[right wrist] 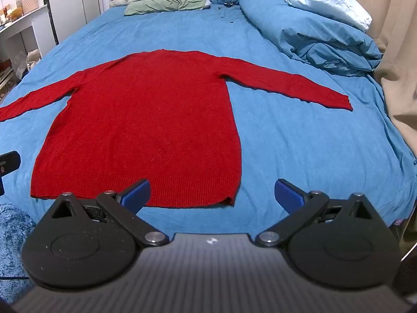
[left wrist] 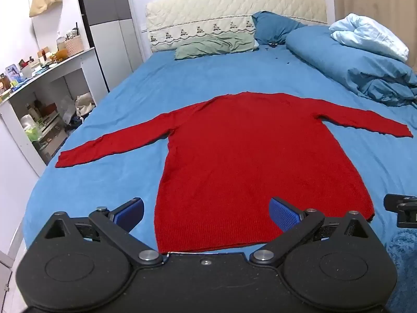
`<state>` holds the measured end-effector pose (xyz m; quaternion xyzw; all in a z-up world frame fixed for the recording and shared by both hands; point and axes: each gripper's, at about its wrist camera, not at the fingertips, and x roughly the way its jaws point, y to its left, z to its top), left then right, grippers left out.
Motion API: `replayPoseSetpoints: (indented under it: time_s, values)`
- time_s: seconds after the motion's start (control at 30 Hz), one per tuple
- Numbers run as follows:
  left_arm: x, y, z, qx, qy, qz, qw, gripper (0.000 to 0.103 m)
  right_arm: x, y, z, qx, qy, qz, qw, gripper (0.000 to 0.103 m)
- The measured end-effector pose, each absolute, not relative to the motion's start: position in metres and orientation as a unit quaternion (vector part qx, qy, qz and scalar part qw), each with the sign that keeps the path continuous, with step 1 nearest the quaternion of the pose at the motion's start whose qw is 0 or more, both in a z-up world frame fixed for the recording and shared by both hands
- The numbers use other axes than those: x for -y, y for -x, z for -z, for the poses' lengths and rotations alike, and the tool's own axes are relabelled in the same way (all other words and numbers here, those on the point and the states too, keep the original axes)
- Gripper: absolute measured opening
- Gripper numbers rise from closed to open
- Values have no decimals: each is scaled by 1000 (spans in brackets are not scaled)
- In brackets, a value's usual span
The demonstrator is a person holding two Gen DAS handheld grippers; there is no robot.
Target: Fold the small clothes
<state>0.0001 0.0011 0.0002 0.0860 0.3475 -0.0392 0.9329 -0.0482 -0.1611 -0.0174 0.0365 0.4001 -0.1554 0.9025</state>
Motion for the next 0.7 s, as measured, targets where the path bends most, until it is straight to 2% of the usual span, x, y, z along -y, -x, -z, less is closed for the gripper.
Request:
replayPoseSetpoints:
  time_s: [0.7]
  values:
    - [-1, 9, 0, -318, -84, 35, 944, 103, 158, 42, 19, -402, -34, 155, 902, 103]
